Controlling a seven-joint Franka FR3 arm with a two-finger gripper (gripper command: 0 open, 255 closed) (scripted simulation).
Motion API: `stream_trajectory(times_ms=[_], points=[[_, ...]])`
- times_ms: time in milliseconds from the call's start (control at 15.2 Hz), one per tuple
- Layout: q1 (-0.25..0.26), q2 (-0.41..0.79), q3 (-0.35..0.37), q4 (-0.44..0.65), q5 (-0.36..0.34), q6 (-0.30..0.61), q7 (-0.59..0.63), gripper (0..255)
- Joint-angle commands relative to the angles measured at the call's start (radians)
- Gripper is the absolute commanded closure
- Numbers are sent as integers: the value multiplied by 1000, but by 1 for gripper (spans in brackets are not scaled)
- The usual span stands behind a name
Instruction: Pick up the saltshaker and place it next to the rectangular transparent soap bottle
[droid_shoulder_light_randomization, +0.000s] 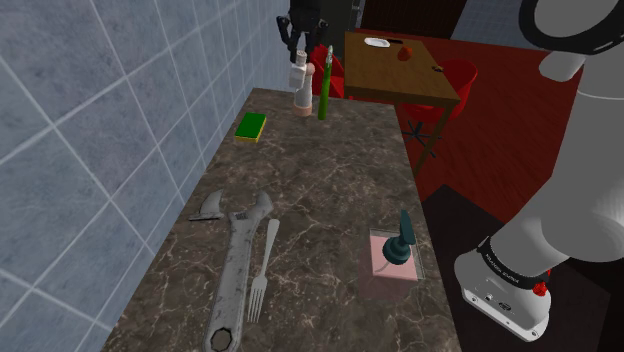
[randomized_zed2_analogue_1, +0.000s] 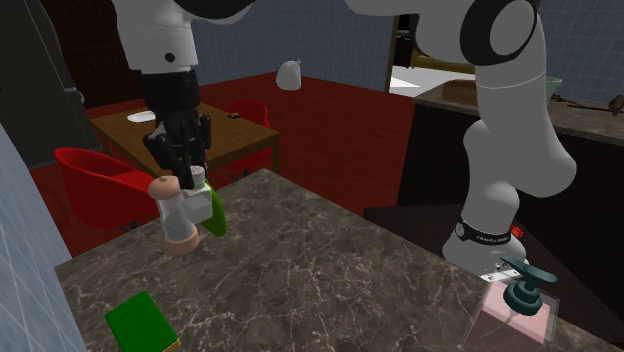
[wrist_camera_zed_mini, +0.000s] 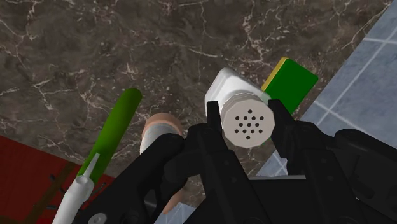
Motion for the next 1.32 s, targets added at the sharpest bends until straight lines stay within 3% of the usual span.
stream_trajectory(times_ms=[0, 594, 990, 1122, 1254], points=[[1, 10, 0, 43, -1, -33, 4, 255], [6, 78, 2, 274, -6, -195, 21, 255], [15, 181, 3, 524, -12, -342, 37, 255], [19, 7, 8, 240, -2, -229, 46, 255], [27, -107, 15, 66, 6, -167, 60, 255]])
